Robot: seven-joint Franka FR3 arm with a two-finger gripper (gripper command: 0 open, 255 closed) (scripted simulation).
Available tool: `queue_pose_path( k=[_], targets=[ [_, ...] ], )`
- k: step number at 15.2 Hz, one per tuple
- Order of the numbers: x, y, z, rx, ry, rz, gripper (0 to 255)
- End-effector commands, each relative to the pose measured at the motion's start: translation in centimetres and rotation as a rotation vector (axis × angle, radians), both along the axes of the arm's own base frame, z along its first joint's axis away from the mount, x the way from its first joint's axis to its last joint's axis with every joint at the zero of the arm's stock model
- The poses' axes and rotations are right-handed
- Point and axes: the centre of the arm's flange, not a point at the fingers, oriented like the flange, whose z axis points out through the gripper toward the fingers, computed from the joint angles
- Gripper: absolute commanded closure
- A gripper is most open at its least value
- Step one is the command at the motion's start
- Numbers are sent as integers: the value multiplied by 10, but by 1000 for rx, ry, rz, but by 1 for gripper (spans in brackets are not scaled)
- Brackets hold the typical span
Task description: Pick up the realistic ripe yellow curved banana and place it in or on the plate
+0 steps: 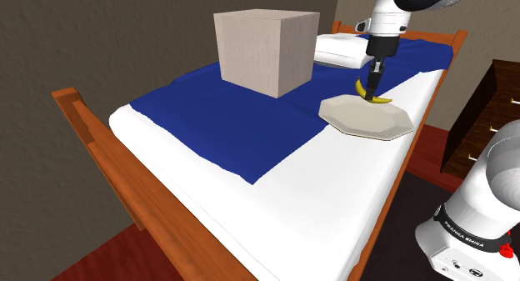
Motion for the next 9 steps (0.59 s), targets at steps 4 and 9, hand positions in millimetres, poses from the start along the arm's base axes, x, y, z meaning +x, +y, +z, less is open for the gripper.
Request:
queue_pose_path(
  k=[4, 9],
  targets=[
    [0, -1, -27, 0, 0, 0, 255],
    [0, -1, -50, 0, 0, 0, 255]
  ],
)
